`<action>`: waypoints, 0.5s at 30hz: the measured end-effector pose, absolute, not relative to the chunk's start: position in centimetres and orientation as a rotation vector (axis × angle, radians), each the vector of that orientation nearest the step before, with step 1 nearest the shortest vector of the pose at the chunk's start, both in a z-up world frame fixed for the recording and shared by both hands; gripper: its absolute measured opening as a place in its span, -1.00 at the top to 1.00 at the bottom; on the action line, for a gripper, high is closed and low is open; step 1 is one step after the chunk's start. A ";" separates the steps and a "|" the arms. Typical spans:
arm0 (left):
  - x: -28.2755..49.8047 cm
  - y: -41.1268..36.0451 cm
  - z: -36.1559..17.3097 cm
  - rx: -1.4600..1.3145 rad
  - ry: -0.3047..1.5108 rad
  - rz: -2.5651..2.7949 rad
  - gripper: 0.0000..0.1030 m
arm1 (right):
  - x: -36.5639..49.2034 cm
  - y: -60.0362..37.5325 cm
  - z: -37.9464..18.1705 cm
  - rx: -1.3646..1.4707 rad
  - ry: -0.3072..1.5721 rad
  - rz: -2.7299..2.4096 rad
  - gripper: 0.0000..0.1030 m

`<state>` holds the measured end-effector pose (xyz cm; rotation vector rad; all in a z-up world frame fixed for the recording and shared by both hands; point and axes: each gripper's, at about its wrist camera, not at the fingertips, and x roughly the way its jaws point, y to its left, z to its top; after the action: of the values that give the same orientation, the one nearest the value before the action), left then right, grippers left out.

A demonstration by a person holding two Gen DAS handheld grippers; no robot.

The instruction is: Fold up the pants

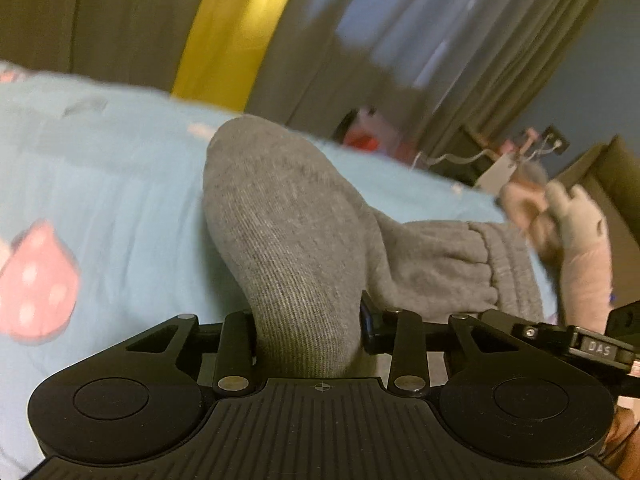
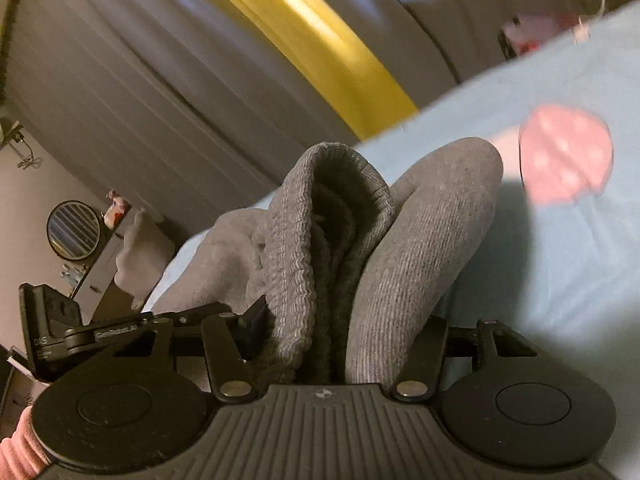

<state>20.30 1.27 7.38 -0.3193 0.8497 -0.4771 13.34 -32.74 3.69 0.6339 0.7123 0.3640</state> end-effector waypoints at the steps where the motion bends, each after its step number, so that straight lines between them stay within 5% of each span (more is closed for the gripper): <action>1: 20.7 1.2 8.0 -0.331 0.831 -0.475 0.25 | 13.6 -33.0 4.3 0.634 0.694 0.357 -0.11; 3: 21.5 1.3 8.9 -0.373 0.808 -0.466 0.09 | 14.5 -34.0 5.4 0.640 0.661 0.343 -0.20; 4: 22.0 1.4 9.2 -0.377 0.804 -0.434 -0.22 | 15.1 -34.5 5.9 0.636 0.660 0.324 -0.29; 6: 22.1 1.5 9.5 -0.347 0.794 -0.313 -0.53 | 16.1 -35.3 6.5 0.579 0.702 0.228 -0.83; 15: 17.4 0.9 2.8 -0.171 0.970 -0.266 -0.77 | 13.3 -34.1 3.3 0.387 0.809 0.068 -0.93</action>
<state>17.42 0.88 2.80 -0.1711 0.9699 -0.2656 13.35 -34.12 3.31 0.3870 0.8094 0.0676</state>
